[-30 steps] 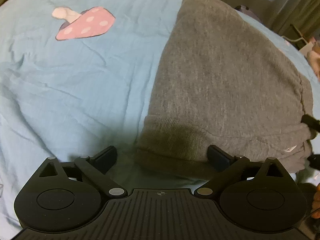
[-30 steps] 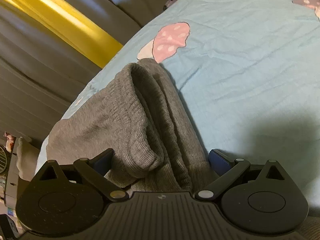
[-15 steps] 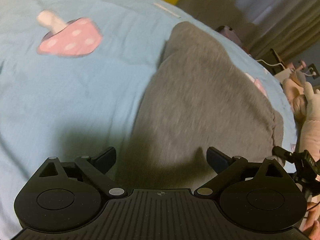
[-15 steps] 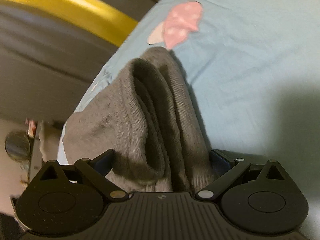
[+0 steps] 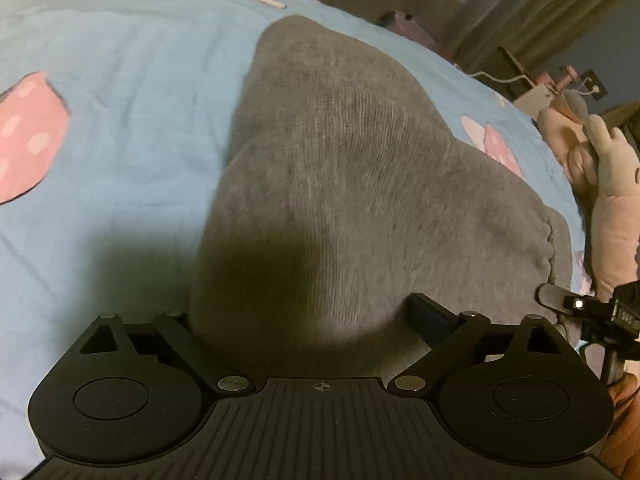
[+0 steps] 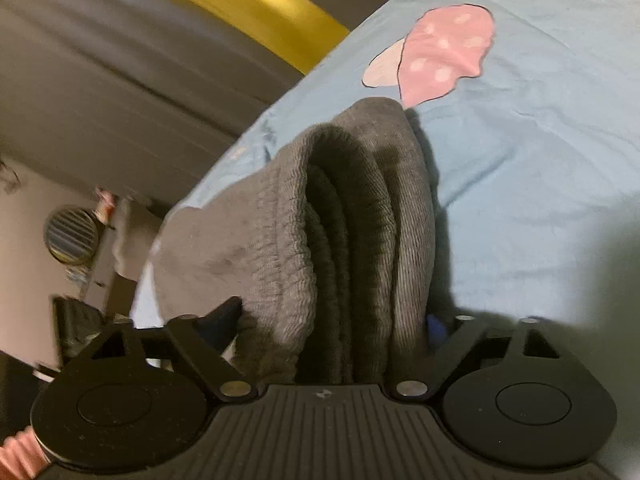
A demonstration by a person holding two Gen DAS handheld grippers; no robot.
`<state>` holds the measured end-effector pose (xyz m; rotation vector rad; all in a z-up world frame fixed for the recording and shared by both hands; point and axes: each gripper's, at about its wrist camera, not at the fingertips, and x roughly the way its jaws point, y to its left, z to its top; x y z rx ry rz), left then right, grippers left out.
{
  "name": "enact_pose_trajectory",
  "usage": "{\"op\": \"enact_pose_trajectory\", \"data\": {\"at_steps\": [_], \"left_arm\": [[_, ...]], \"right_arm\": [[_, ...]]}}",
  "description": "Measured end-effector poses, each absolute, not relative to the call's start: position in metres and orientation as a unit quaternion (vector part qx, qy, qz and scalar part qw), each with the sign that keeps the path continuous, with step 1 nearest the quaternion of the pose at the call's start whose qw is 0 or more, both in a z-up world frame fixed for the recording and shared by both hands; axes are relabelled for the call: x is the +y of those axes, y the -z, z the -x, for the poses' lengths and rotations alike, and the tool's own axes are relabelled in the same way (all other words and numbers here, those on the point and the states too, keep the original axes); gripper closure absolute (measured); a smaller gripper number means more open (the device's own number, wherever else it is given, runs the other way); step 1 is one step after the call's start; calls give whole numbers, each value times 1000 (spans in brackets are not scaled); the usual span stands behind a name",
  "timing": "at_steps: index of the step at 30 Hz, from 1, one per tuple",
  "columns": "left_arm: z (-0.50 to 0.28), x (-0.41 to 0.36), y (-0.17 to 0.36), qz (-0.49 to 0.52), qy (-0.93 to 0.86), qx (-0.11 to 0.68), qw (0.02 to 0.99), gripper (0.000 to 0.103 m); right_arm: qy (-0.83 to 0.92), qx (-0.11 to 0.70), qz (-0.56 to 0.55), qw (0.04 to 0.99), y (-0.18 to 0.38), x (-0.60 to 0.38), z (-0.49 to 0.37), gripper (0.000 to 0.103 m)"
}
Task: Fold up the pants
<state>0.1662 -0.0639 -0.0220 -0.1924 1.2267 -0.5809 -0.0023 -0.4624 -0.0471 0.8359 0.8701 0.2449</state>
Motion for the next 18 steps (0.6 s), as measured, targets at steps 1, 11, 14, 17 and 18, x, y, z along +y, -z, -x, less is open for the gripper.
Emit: {"op": "enact_pose_trajectory", "data": {"at_steps": [1, 11, 14, 17, 18], "left_arm": [[-169, -67, 23, 89, 267, 571, 771, 2], [-152, -70, -9, 81, 263, 516, 811, 66], [-146, -77, -27, 77, 275, 492, 823, 69], [-148, -84, -48, 84, 290, 468, 830, 70], [-151, -88, -55, 87, 295, 462, 832, 70]], "right_arm": [[-114, 408, -389, 818, 47, -460, -2, 15], [-86, 383, -277, 877, 8, -416, -4, 38], [-90, 358, -277, 887, -14, -409, -6, 42], [-100, 335, -278, 895, -38, -408, -14, 45], [-99, 326, -275, 899, -46, -408, -17, 45]]}}
